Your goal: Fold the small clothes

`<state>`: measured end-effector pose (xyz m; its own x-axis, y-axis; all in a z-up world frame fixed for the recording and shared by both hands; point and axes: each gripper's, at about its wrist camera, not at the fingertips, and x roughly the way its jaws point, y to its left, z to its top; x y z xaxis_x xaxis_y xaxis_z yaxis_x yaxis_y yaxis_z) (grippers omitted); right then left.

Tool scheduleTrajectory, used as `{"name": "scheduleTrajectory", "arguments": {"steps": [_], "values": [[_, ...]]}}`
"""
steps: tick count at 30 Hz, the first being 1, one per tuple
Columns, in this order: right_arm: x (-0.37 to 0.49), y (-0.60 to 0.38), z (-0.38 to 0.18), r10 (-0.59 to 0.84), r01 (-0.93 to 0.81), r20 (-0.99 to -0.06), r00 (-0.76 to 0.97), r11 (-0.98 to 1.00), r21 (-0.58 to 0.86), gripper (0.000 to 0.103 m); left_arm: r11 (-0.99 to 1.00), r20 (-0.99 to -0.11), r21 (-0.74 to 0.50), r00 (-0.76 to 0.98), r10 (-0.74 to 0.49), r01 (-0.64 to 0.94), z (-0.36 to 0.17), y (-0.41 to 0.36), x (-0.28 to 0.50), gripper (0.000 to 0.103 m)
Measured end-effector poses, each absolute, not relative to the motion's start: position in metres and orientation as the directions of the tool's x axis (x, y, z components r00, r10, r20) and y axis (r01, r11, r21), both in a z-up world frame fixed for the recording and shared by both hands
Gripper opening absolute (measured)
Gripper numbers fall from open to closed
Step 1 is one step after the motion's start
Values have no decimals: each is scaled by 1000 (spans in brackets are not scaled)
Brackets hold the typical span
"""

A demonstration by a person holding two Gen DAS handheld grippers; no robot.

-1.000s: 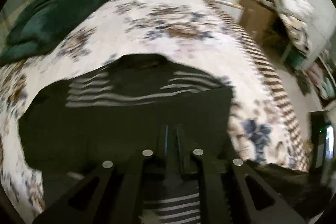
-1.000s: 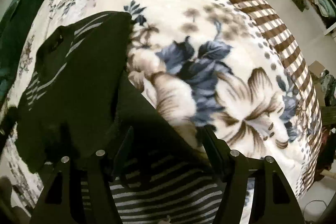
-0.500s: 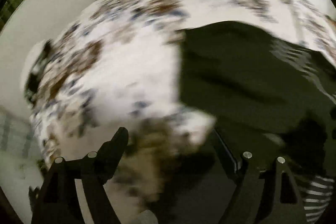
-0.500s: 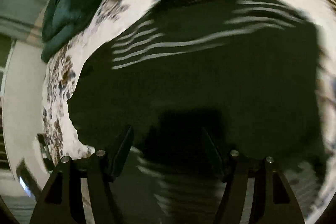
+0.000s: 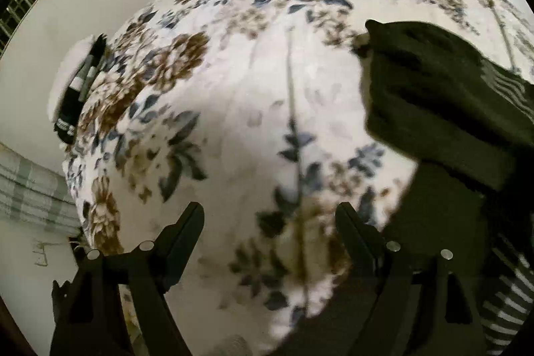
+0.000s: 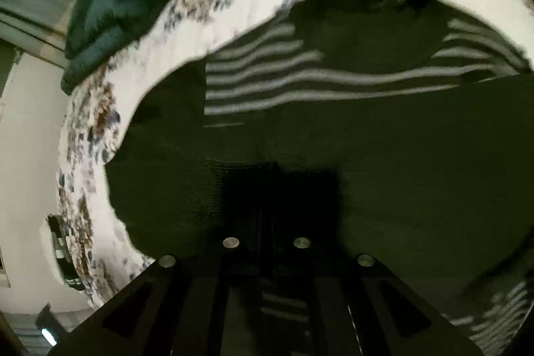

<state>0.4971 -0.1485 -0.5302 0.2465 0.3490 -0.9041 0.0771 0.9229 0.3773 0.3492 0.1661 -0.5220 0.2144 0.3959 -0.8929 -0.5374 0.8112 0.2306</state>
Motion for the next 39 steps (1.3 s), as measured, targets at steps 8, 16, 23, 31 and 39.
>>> {"name": "scheduleTrajectory", "arguments": {"steps": [8,16,23,31,39], "values": [[474,-278,-471,263,250,-913,313,904,346,3,864,-899,160,292,328,-477,-513,141,381,80],[477,-389,-494,123,411,-955,270,882,230,3,906,-901,130,332,277,-403,-518,111,423,80],[473,-425,-514,200,487,-954,225,824,288,40,941,-901,129,360,243,-313,-517,86,457,80],[466,-415,-523,299,467,-923,242,798,380,49,958,-904,112,373,208,-263,-516,66,482,80],[432,-416,-511,336,480,-903,267,766,427,49,980,-934,46,340,112,-196,-521,30,469,80]]}}
